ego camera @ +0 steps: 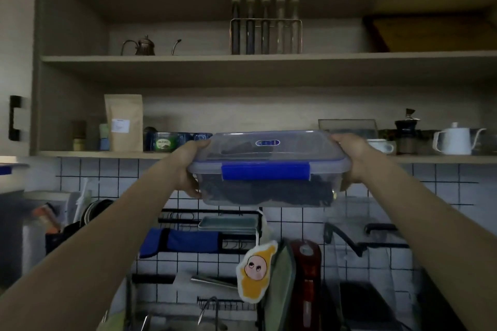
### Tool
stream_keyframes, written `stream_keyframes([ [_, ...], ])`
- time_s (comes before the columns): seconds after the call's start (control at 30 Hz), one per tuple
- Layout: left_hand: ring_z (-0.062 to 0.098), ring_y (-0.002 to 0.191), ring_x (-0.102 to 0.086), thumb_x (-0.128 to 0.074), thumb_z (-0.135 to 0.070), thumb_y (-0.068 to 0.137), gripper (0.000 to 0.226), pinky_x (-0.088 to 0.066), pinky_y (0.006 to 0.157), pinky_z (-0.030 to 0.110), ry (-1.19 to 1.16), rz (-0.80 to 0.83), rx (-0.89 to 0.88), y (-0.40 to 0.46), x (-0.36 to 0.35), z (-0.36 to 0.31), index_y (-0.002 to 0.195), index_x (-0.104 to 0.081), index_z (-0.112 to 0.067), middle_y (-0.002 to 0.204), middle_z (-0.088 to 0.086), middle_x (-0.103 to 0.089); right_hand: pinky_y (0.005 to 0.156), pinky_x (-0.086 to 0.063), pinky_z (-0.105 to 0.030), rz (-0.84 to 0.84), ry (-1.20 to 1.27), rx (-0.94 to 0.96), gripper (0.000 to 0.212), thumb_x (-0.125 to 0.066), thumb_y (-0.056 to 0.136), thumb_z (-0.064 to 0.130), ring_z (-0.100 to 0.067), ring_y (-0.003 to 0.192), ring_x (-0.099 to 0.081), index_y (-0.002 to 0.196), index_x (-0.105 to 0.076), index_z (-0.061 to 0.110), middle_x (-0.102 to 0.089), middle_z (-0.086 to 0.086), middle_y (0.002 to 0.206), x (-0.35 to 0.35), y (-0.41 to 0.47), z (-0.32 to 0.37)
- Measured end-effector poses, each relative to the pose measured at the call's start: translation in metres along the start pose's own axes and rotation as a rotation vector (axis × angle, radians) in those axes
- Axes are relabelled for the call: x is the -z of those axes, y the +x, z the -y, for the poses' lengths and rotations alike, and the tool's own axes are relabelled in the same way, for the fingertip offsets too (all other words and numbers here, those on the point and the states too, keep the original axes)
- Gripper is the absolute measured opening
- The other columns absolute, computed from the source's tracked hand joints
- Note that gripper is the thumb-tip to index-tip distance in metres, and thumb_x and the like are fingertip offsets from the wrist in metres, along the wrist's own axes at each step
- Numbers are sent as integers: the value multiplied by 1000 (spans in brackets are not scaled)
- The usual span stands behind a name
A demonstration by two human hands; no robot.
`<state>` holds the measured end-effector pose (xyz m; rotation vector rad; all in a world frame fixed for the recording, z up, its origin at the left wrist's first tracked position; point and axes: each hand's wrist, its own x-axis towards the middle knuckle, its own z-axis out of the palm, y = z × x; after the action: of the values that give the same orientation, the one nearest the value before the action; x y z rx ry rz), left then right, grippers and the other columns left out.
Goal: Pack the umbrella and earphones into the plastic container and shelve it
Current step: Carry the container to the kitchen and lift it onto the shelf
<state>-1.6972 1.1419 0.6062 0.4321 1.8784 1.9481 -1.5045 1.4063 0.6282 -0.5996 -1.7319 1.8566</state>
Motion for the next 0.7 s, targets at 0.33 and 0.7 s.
stream_keyframes([
  [0.33,38,97,-63,-54,-42,88,33,-55,67,55,-16,-26,-59,82,1,-59,113,-57,-21,106,19,-65,72,-45,-57,25,-30,44,21,-45,94,36,-39,97,-61,97,-63,26,-65,-18,107,-12,91,45],
  [0.7,37,85,-65,-49,-42,96,30,-57,60,55,33,-65,-77,144,10,-84,108,-54,-16,93,20,-66,51,-51,-32,-37,-102,140,25,-40,101,29,-26,68,-64,91,-60,19,-66,-9,86,-46,153,57],
])
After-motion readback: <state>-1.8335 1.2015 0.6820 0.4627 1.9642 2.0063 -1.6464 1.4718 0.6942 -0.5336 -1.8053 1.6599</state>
